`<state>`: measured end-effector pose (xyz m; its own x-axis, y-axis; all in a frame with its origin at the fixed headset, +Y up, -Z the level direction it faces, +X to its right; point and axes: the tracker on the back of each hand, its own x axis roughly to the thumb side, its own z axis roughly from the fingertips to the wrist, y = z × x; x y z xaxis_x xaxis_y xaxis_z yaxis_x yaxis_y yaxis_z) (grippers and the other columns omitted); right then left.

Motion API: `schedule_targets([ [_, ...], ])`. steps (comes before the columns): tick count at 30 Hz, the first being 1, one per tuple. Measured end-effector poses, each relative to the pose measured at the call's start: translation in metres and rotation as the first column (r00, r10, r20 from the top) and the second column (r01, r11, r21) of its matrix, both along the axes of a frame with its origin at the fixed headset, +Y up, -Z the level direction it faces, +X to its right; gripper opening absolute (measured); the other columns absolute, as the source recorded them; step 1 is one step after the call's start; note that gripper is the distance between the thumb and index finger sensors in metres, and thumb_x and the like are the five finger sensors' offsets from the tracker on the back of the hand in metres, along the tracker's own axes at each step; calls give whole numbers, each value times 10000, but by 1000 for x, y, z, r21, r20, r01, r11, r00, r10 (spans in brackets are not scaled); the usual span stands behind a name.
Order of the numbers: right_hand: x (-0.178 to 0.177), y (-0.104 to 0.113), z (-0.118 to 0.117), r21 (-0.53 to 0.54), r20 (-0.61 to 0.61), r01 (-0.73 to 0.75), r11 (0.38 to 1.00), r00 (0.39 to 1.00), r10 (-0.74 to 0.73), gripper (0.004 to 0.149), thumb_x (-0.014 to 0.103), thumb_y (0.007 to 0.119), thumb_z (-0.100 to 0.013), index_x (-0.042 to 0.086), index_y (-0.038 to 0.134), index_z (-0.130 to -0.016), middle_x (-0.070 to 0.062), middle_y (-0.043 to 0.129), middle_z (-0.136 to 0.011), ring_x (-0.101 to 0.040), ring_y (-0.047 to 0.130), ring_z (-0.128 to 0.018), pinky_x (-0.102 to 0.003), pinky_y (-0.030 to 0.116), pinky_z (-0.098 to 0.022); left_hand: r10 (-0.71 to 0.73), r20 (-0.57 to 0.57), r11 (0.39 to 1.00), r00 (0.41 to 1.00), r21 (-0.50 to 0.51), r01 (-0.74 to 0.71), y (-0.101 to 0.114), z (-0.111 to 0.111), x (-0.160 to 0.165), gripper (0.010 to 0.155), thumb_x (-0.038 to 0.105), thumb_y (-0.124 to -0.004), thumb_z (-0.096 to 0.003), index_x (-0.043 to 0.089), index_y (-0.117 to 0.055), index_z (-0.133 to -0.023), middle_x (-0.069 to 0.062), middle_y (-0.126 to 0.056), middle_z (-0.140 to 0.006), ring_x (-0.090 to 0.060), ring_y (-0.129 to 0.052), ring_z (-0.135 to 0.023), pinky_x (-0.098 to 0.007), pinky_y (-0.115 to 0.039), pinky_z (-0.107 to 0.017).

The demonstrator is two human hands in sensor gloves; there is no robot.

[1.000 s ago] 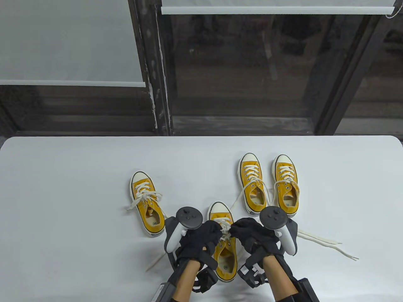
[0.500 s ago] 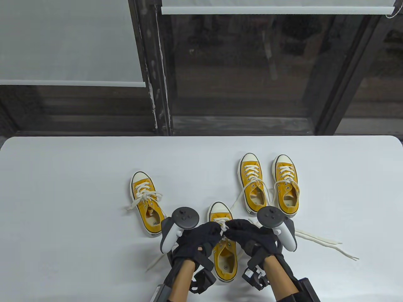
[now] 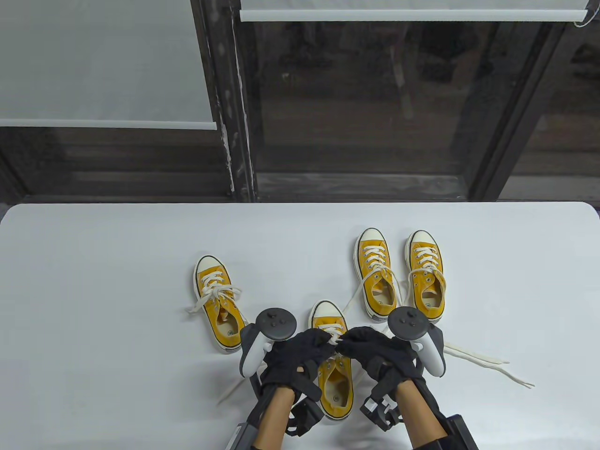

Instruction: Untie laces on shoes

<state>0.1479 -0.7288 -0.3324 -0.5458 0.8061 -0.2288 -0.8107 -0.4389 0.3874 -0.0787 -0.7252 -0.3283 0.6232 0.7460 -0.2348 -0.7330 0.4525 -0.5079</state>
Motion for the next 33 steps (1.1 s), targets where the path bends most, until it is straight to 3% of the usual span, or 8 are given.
schedule_targets([
  [5,2,4,0,69,-18,-85,994,996,86,510,266,702,-619,252,584,-1115,-147,460,-1155,-492,343,-1069,-686,366,-721,-21,19,1000,1000,19,21,3,1,3,380,307,-690,-650,363,-696,-1026,44,-770,-968,-216,-625,-1061,-657,-379,-813],
  [9,-2,3,-1,53,-96,-52,997,994,56,628,315,739,-625,245,446,-1175,-167,372,-1183,-503,275,-1077,-699,326,-724,-45,30,998,999,40,44,6,2,6,362,306,-702,-643,358,-732,-1000,35,-780,-962,-228,-633,-1058,-665,-380,-808],
  [12,-9,3,3,106,-24,-167,980,985,171,381,401,737,-623,227,763,-960,-85,517,-1135,-447,372,-1093,-688,354,-731,-70,17,996,997,53,69,8,4,7,362,325,-724,-637,320,-742,-999,35,-803,-955,-225,-659,-1047,-665,-398,-804],
  [16,-8,11,6,239,118,-405,883,914,387,385,465,715,-618,202,765,-894,-51,583,-1083,-400,479,-1081,-690,396,-724,-144,-63,987,988,59,148,7,4,0,407,419,-840,-560,233,-781,-918,48,-865,-823,-207,-749,-963,-660,-463,-783],
  [21,-15,4,10,234,107,-394,889,919,379,324,493,646,-661,217,754,-793,-26,568,-1086,-368,471,-1092,-695,369,-732,-137,-52,990,989,23,138,0,3,1,395,536,-775,-593,251,-746,-865,63,-817,-791,-194,-696,-969,-634,-444,-795],
  [25,-22,11,15,352,304,-688,635,726,617,347,537,624,-656,314,857,-784,79,747,-1020,-336,622,-1048,-683,477,-707,-323,-107,940,940,74,332,5,7,8,358,512,-673,-639,307,-718,-929,53,-775,-930,-233,-631,-1033,-625,-419,-804],
  [26,-23,11,15,353,307,-692,630,721,621,347,540,623,-655,335,853,-814,78,735,-1041,-342,613,-1053,-683,476,-707,-350,-121,928,929,88,361,6,7,9,366,498,-672,-640,324,-703,-961,49,-752,-988,-254,-607,-1058,-626,-415,-804],
  [33,-14,0,6,263,91,-448,854,893,441,391,468,617,-667,357,624,-1042,-4,507,-1174,-362,431,-1128,-670,398,-747,-233,0,970,972,71,232,3,4,17,418,329,-685,-661,355,-622,-1074,76,-762,-998,-190,-676,-1035,-613,-458,-821],
])
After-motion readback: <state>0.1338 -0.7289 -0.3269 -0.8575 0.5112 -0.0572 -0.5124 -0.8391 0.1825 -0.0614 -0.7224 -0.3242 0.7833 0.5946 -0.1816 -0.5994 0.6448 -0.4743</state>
